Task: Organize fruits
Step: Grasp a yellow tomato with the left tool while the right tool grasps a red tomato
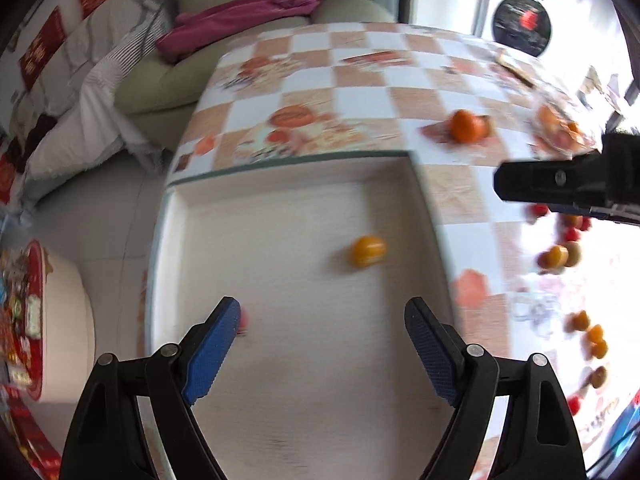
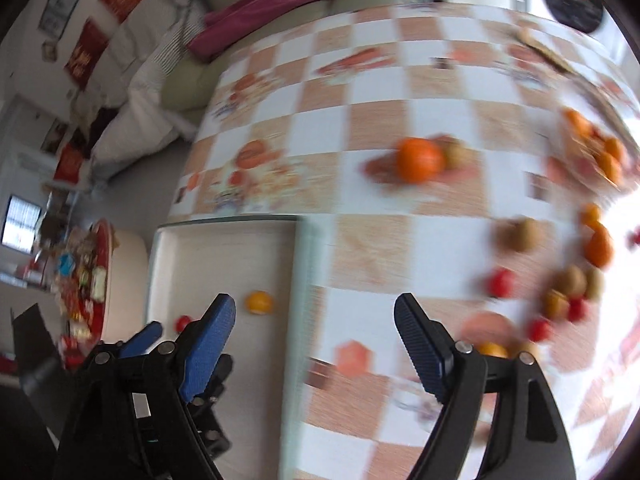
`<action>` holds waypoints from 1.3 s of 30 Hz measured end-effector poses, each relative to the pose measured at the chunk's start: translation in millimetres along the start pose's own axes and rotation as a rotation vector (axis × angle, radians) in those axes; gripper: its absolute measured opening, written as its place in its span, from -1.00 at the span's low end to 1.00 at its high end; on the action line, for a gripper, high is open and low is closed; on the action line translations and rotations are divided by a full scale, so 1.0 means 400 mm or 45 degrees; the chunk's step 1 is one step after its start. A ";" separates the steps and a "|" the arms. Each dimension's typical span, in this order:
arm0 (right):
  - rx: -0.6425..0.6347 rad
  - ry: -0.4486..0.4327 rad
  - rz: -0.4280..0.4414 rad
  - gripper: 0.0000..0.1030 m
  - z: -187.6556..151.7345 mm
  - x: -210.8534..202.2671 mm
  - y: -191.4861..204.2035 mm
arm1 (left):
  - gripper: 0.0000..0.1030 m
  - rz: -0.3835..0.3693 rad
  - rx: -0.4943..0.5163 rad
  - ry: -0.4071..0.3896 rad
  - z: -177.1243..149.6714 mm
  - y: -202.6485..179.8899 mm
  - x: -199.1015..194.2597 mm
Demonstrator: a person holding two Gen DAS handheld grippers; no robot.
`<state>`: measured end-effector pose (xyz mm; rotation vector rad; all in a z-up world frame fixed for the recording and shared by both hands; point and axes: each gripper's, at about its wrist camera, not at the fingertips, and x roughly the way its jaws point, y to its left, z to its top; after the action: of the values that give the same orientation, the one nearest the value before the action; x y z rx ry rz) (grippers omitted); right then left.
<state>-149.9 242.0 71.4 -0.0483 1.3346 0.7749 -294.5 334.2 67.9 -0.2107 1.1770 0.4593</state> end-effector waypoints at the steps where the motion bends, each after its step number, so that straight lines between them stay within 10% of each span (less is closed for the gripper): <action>1: 0.021 -0.008 -0.021 0.64 -0.009 -0.017 -0.028 | 0.65 -0.013 0.012 -0.004 0.005 -0.018 -0.006; 18: 0.253 0.003 -0.305 0.63 -0.136 -0.137 -0.450 | 0.65 -0.158 0.240 0.009 0.026 -0.363 0.035; 24: 0.197 0.020 -0.269 0.10 -0.130 -0.104 -0.468 | 0.65 -0.202 0.280 0.010 0.025 -0.412 0.075; 39: 0.098 0.006 -0.163 -0.32 -0.052 -0.046 -0.454 | 0.38 -0.226 0.333 -0.007 0.067 -0.481 0.121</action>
<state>-72.2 86.9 10.9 -0.0735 1.3509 0.6149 -170.2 185.2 18.3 -0.0866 1.1885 0.1475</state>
